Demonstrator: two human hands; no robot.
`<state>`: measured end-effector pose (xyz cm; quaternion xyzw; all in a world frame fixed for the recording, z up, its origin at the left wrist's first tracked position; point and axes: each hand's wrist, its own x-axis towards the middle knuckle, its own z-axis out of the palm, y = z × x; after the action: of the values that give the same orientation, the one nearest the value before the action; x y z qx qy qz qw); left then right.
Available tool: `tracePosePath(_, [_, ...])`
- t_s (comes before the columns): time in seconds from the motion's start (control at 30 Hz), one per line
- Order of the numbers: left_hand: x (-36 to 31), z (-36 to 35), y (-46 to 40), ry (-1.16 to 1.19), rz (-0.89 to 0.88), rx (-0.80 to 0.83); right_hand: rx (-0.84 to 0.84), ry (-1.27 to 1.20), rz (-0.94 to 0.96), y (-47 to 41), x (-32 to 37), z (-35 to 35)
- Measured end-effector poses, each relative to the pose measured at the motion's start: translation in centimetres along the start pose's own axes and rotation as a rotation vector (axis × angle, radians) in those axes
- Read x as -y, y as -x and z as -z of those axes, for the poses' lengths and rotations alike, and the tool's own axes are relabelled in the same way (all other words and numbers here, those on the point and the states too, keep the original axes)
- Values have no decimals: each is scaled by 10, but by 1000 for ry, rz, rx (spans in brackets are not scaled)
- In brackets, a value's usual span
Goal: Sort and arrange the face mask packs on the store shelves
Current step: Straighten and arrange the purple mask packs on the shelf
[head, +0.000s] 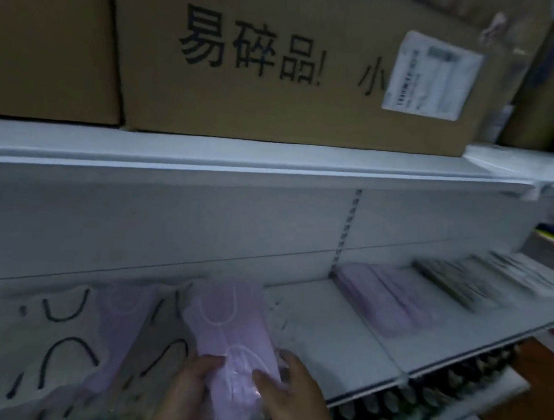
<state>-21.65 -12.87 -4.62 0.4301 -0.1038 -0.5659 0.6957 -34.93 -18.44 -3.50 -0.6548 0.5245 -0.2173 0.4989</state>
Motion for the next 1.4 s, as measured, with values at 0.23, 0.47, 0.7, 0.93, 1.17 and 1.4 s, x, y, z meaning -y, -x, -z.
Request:
tracePosePath(0.23, [47,-63,-36,-92,29,-19,172,-443,-127,-26,-39,86])
tracePosePath(0.47, [100,-164,-81,1,129,-58,128,-555,-161,-61,-72,183])
tracePosePath(0.7, [140,-232,-135,-21,66,12,172,-593,-140,-118,-103,261])
tracePosePath(0.93, [151,-259,-169,-149,-10,-23,150,-582,-39,-159,-121,285])
tracePosePath(1.17, [157,-271,-195,-150,-77,-32,151,-522,35,-179,-121,288])
tracePosePath(1.4, [149,-269,-221,-184,-148,-19,202,-423,52,-207,-124,290])
